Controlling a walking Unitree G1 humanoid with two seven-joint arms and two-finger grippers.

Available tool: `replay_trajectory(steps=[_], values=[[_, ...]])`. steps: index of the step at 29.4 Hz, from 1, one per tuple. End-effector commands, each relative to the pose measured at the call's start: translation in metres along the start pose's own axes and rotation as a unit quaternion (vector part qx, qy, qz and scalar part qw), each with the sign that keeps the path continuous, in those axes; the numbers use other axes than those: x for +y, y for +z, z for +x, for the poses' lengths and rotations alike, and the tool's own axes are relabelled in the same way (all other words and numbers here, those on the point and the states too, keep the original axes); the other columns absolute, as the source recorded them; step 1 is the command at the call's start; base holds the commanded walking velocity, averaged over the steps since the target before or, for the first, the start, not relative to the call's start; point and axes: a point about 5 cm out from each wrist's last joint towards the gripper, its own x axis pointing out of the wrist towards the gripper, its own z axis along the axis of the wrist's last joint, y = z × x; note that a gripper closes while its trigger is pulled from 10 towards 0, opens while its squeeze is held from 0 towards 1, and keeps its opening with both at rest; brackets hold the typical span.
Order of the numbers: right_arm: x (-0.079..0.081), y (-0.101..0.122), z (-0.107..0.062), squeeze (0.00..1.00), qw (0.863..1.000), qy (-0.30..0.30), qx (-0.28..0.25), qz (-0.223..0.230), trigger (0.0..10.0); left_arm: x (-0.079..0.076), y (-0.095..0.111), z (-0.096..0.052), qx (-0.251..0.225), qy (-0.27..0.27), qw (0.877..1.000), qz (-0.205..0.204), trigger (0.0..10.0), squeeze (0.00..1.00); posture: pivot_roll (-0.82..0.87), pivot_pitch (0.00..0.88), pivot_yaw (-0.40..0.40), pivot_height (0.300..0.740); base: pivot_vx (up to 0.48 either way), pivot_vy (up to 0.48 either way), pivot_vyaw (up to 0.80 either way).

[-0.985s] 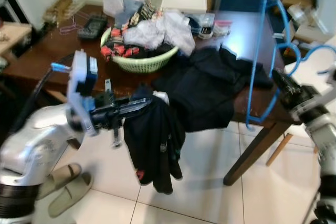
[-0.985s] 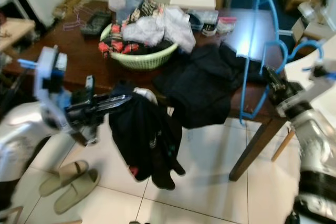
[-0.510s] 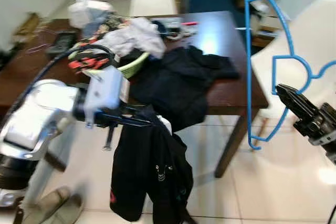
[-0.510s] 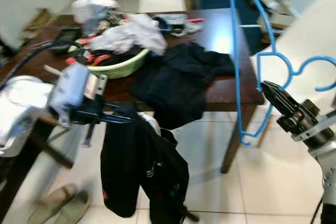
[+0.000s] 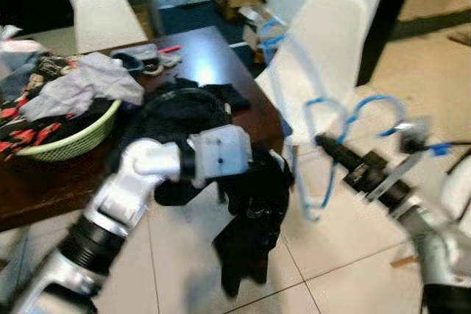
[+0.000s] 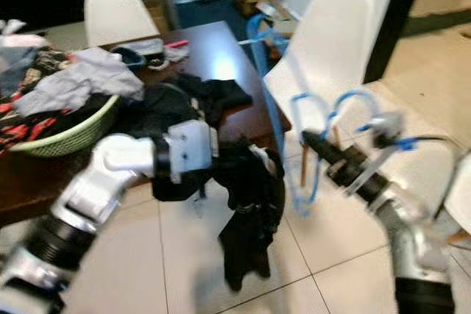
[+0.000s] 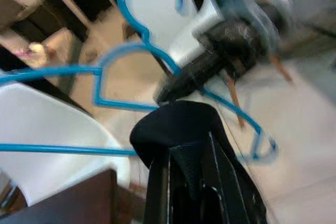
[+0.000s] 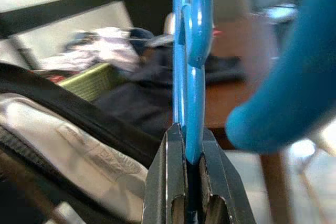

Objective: Hang hanger

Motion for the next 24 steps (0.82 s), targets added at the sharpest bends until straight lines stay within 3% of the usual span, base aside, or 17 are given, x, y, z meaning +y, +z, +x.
replay_trajectory(steps=[1, 3, 4, 5, 8, 11, 13, 15, 17, 18, 20, 21, 22, 24], values=[[-0.006, -0.003, 0.003, 0.0, 0.999, -0.042, 0.013, -0.003, 10.0, -0.006, -0.006, 0.005, -0.004, 0.043, 0.999, -0.014, 10.0, 0.0, -0.03, 0.088, 0.037, 0.74, 0.0, 0.0, -0.78], [-0.019, -0.019, 0.009, 0.0, 0.991, -0.124, 0.044, -0.006, 10.0, -0.02, -0.023, 0.01, 0.008, 0.093, 0.994, -0.062, 10.0, 0.0, -0.03, 0.054, 0.018, 0.74, 0.0, 0.0, -0.78], [-0.019, -0.019, 0.009, 0.0, 0.991, -0.124, 0.044, -0.006, 10.0, -0.02, -0.023, 0.01, 0.008, 0.093, 0.994, -0.062, 10.0, 0.0, -0.03, 0.054, 0.018, 0.74, 0.0, 0.0, -0.78], [-0.023, -0.026, 0.011, 0.0, 0.987, -0.151, 0.061, -0.016, 10.0, -0.026, -0.033, 0.008, 0.022, 0.109, 0.99, -0.088, 10.0, 0.0, -0.03, 0.046, 0.017, 0.74, 0.0, 0.0, -0.78], [-0.018, -0.041, 0.019, 0.0, 0.986, -0.154, 0.059, 0.001, 10.0, -0.04, -0.069, -0.016, 0.088, 0.137, 0.978, -0.131, 10.0, 0.0, -0.03, 0.0, 0.021, 0.74, 0.0, 0.0, -0.78], [-0.015, -0.044, 0.021, 0.0, 0.987, -0.149, 0.058, 0.004, 10.0, -0.042, -0.078, -0.025, 0.107, 0.146, 0.974, -0.138, 10.0, 0.0, -0.03, 0.0, 0.021, 0.74, 0.0, 0.0, -0.79], [-0.01, -0.068, 0.022, 0.0, 0.984, -0.14, 0.106, -0.022, 10.0, -0.034, -0.101, -0.055, 0.148, 0.201, 0.95, -0.189, 10.0, 0.0, -0.02, 0.0, 0.011, 0.74, 0.0, 0.0, -0.79], [-0.01, -0.068, 0.022, 0.0, 0.984, -0.14, 0.106, -0.022, 10.0, -0.034, -0.101, -0.055, 0.148, 0.201, 0.95, -0.189, 10.0, 0.0, -0.02, 0.0, 0.011, 0.74, 0.0, 0.0, -0.79], [-0.009, -0.073, 0.024, 0.0, 0.985, -0.138, 0.103, -0.01, 10.0, -0.024, -0.105, -0.072, 0.15, 0.244, 0.934, -0.214, 10.0, 0.0, -0.03, 0.004, 0.022, 0.74, 0.0, 0.0, -0.79], [-0.009, -0.073, 0.024, 0.0, 0.985, -0.138, 0.103, -0.01, 10.0, -0.024, -0.105, -0.072, 0.15, 0.244, 0.934, -0.214, 10.0, 0.0, -0.03, 0.004, 0.022, 0.74, 0.0, 0.0, -0.79], [-0.005, -0.065, 0.029, 0.0, 0.988, -0.127, 0.084, 0.004, 10.0, -0.017, -0.09, -0.073, 0.108, 0.246, 0.943, -0.199, 10.0, 0.0, -0.03, 0.049, 0.017, 0.74, 0.0, 0.0, -0.79], [-0.002, -0.062, 0.032, 0.0, 0.99, -0.119, 0.079, 0.003, 10.0, -0.01, -0.072, -0.069, 0.06, 0.231, 0.952, -0.193, 10.0, 0.0, -0.03, 0.076, 0.01, 0.74, 0.0, 0.0, -0.79], [-0.002, -0.062, 0.032, 0.0, 0.99, -0.119, 0.079, 0.003, 10.0, -0.01, -0.072, -0.069, 0.06, 0.231, 0.952, -0.193, 10.0, 0.0, -0.03, 0.076, 0.01, 0.74, 0.0, 0.0, -0.79], [0.004, -0.058, 0.033, 0.0, 0.992, -0.106, 0.074, -0.008, 10.0, 0.012, -0.021, -0.062, -0.058, 0.18, 0.969, -0.157, 10.0, 0.0, -0.04, 0.104, 0.008, 0.74, 0.0, 0.0, -0.79]])
